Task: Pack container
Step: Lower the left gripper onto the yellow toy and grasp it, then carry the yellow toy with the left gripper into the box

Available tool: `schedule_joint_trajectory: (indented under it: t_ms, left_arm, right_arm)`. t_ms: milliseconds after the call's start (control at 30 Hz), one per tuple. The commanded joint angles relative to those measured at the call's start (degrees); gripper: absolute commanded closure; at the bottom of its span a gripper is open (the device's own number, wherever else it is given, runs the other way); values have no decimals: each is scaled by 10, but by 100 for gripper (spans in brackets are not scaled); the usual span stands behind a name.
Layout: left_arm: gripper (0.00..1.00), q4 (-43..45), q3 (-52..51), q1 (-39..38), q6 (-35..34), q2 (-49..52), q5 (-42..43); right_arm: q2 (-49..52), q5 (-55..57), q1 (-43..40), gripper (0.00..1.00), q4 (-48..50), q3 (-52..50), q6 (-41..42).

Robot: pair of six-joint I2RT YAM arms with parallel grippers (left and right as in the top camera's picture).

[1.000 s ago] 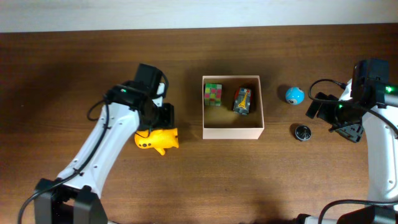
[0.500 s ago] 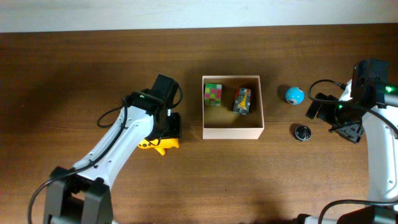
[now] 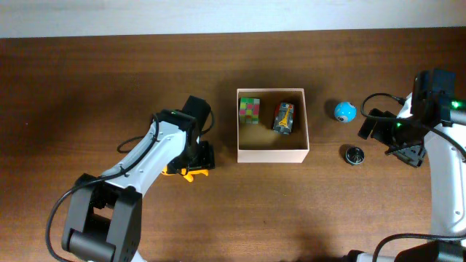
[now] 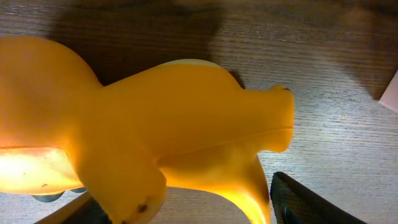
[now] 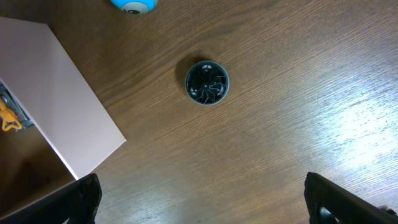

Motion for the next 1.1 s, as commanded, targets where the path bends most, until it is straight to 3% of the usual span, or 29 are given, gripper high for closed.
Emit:
schedule_joint_trajectory:
  t_ms: [0, 133, 167, 267, 300, 533, 833, 1067]
  left_arm:
    - [26, -1, -3, 11, 7, 25, 18]
    - [56, 0, -3, 26, 26, 57, 41]
    - [69, 0, -3, 28, 28, 64, 41]
    - [96, 11, -3, 32, 54, 74, 40]
    - [98, 16, -2, 32, 60, 74, 40]
    - [98, -23, 58, 28, 85, 47, 36]
    - [98, -90, 243, -8, 78, -32, 37]
    - [98, -9, 299, -86, 15, -36, 33]
  right_arm:
    - [1, 9, -4, 1, 0, -3, -3]
    - [1, 9, -4, 1, -1, -3, -3]
    - [1, 9, -4, 1, -2, -3, -3]
    - [1, 9, -4, 1, -5, -3, -3]
    - [1, 9, -4, 2, -5, -3, -3]
    - [1, 9, -4, 1, -5, -3, -3]
    - [1, 9, -4, 1, -4, -3, -3]
    - [1, 8, -4, 1, -4, -3, -3]
